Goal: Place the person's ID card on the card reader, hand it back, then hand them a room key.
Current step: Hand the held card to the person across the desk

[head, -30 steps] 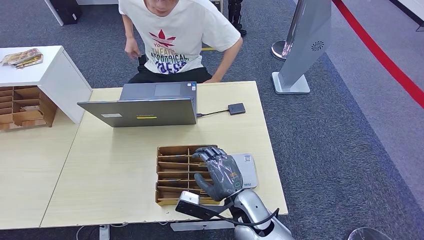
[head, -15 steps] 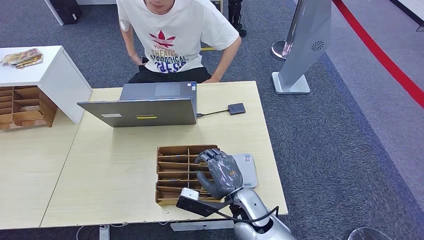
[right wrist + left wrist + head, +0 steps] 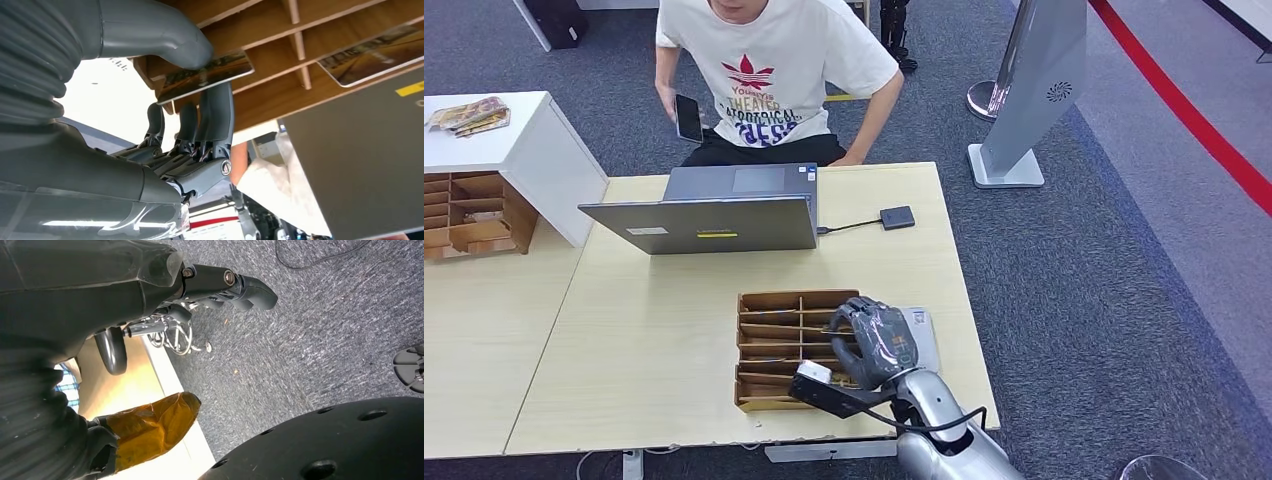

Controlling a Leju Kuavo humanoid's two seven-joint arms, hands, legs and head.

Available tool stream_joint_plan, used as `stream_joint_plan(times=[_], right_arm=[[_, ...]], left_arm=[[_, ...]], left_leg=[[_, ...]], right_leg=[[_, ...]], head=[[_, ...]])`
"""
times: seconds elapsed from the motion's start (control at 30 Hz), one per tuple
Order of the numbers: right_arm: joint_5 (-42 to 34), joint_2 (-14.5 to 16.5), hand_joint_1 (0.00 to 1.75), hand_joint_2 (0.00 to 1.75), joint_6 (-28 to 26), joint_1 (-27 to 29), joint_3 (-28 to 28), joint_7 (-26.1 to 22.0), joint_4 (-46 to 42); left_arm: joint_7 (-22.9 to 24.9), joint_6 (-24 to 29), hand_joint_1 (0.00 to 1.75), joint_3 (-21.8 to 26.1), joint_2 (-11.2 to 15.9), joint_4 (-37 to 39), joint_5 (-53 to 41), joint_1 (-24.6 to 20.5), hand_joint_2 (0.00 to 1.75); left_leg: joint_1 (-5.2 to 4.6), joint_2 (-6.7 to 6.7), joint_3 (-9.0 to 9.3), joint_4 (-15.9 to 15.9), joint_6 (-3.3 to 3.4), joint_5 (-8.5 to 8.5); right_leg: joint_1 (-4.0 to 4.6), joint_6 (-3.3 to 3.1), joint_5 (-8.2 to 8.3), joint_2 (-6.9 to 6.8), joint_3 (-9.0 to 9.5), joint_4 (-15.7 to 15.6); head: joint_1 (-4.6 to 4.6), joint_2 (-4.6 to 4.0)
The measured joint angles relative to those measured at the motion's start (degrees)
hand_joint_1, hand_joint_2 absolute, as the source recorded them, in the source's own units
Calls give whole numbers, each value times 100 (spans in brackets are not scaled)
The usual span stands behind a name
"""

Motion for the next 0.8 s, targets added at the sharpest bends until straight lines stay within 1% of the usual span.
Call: stream_joint_plan(times=[0.23,0.27,0.37,0.4,0.8], right_arm=[[0,4,100,175,2,-1,-10,8,91],[0,7,113,175,2,-1,-11,8,98],[7,16,168,175,19,-5,-15,8,126],[16,17,175,175,33,-9,-21,9,133],[94,51,175,175,79,-64,-106,10,195]], left_arm=[[0,-1,0,0,0,1,4,0,175],[0,-1,0,0,0,1,4,0,175],[0,-2,0,0,0,0,9,0,175],[0,-2,0,0,0,0,13,0,175],[0,0,0,0,0,0,30,-3,175]], left_leg=[[0,0,0,0,0,0],[0,0,0,0,0,0],[0,0,0,0,0,0],[0,0,0,0,0,0],[0,0,1,0,0,1]], right_leg=[[0,0,0,0,0,0],[0,0,0,0,0,0],[0,0,0,0,0,0],[0,0,0,0,0,0],[0,0,0,0,1,0]], head=[[0,0],[0,0],[0,0],[0,0],[0,0]])
